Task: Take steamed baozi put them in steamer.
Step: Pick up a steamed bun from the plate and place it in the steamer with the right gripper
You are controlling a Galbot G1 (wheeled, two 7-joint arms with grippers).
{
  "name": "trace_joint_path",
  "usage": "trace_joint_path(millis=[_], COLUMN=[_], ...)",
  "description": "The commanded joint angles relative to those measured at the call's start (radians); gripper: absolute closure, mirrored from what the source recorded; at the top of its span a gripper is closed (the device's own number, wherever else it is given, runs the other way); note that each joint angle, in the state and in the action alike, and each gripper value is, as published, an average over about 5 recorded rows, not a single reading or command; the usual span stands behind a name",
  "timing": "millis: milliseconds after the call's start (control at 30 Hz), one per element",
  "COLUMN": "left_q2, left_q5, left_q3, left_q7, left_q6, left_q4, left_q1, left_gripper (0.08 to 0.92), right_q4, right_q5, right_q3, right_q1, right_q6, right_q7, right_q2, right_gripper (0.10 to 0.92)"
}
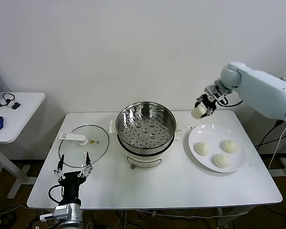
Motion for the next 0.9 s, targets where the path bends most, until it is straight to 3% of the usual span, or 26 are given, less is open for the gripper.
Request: trace_joint_path(millis=[33, 300, 567, 900], left_q2=[-0.049, -0.049, -0.049, -0.049], left_q5=[-0.002, 0.000, -0.005, -0.013], left_q3=[0.007, 0.006, -0.002, -0.009], left_q7=[-0.003, -0.004, -0.005, -0.009], left_q6=[0.000, 0.000, 0.000, -0.006], left_q4=[-0.002, 0.002, 0.000, 0.004], left_q1=[0.000, -0.004, -0.004, -0.002], left_gripper=[0.177, 0.177, 0.177, 0.177], right_q4=[0.170, -0.040, -0.297, -0.481], right_q5=[0.090, -0.010, -0.107, -0.267], right_q3=[-0.200, -0.157, -0.096, 0.016], right_q1=[0.214, 0.139, 0.013, -0.154], right_q6=[0.295, 0.498, 0.501, 0.501], right_q7=[0.075, 0.175, 0.181, 0.179], right_q2=[0.056, 0.263, 0.459, 0.564], right_gripper=[0.422, 0.427, 0.429, 0.423])
